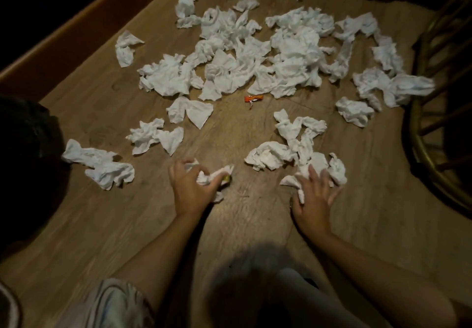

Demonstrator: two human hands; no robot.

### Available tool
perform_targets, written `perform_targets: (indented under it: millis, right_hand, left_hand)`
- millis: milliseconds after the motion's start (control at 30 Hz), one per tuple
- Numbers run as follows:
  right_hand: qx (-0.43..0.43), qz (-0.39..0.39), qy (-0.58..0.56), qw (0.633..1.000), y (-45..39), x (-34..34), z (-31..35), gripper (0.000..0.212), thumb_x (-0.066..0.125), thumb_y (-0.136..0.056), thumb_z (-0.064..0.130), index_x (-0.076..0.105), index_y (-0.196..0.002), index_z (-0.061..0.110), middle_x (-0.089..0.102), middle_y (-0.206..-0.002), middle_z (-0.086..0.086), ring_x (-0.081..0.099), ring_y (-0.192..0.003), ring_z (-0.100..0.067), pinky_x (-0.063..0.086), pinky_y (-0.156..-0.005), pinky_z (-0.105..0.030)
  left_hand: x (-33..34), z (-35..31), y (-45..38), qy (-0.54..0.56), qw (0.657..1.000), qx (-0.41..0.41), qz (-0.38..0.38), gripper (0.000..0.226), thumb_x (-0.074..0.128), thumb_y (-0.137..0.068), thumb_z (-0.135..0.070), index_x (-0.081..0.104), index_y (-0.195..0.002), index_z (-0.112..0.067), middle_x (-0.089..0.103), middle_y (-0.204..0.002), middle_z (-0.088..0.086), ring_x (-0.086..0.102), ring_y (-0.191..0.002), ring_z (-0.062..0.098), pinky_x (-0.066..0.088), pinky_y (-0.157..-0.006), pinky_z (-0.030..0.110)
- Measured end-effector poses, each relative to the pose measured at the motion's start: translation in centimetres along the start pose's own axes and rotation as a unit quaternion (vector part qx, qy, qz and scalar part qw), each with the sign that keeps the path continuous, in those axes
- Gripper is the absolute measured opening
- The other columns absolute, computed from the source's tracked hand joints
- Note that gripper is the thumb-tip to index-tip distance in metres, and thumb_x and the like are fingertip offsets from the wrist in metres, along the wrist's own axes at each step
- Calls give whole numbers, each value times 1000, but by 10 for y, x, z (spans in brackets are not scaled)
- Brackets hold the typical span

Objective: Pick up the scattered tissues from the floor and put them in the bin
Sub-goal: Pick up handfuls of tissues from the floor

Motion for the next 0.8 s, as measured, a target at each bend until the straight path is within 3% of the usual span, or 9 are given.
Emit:
perform_targets:
  millis: [67, 133, 200, 267, 400, 500, 600, 667, 800]
  right_hand:
    - [-21, 9, -26, 999, 5, 2, 0, 36, 48, -89, 39, 60, -117, 20, 48, -137, -10, 34, -135, -30, 24, -109, -65]
    - [-51, 4, -58, 997, 6, 0, 4, 35, 53, -89, 42, 63, -105, 13, 54, -116, -10, 46, -113, -26, 43, -94, -48]
    - [-82, 17, -79, 993, 9, -1, 14, 28, 60, -89, 39, 61, -96, 13, 55, -96, -4, 48, -94, -17, 43, -80, -32]
    - [-92, 30, -109, 989, 12, 0, 20, 17, 68, -87, 26, 58, -91, 13, 55, -87, -1, 44, -84, -9, 37, -73, -22]
    - [-98, 27, -130, 986, 7, -1, 28, 16, 65, -80, 11, 62, -96, 11, 56, -89, -6, 40, -85, -3, 33, -70, -16]
    - [-70, -12, -144, 987, -10, -20, 28, 19, 72, -74, 1, 66, -91, 5, 55, -101, -11, 45, -89, -4, 37, -78, -5]
    - [-68, -85, -160, 981, -27, -53, 27, 11, 62, -76, 3, 67, -87, 4, 63, -103, -11, 56, -94, -12, 45, -85, -13]
    - [-63, -123, -170, 976, -39, -72, 21, 17, 53, -79, 11, 66, -87, 5, 65, -88, -7, 59, -79, -17, 50, -73, -29]
    - [5, -179, -167, 969, -54, -93, -13, 23, 51, -85, 20, 64, -98, 5, 60, -91, -8, 55, -77, -19, 47, -68, -31]
  left_hand:
    - [19, 7, 10, -16, 998, -15, 64, 38, 81, -63, -55, 64, -68, -21, 48, -140, 0, 34, -135, 20, 31, -109, 39]
    - [29, 8, 23, -17, 995, 19, 95, 36, 79, -67, -53, 63, -70, -21, 55, -136, 0, 39, -134, 21, 31, -112, 45]
    - [32, 4, 39, -2, 994, 66, 91, 28, 80, -73, -39, 61, -72, -18, 66, -107, 0, 54, -115, 25, 42, -98, 42]
    - [29, -3, 51, 7, 994, 85, 73, 22, 80, -75, -24, 59, -78, -16, 60, -88, -4, 56, -92, 22, 41, -82, 32]
    - [25, -11, 51, 51, 997, 44, 47, 31, 72, -74, -1, 66, -102, -14, 65, -97, -1, 59, -91, 20, 42, -80, 26]
    - [20, -30, 38, 97, 994, 43, -3, 31, 67, -72, 10, 73, -92, -13, 57, -103, 2, 52, -96, 13, 45, -86, 22]
    - [21, -55, 14, 151, 988, 11, -18, 40, 60, -75, 16, 75, -94, -16, 57, -123, 5, 52, -113, 10, 35, -96, 2]
    - [30, -74, -4, 182, 983, 21, -7, 48, 60, -77, 15, 70, -107, -22, 62, -117, -1, 60, -109, 14, 43, -94, 7]
    - [59, -106, -31, 153, 986, 67, 18, 47, 68, -83, -2, 61, -129, -13, 68, -104, -2, 62, -90, 8, 39, -79, -1]
Point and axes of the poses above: each hand's wrist, its own y-axis away from the middle knuckle, its own x-axis out of the palm, z = x × y, the point moved 6 cm from there along -y, towards the middle knuckle
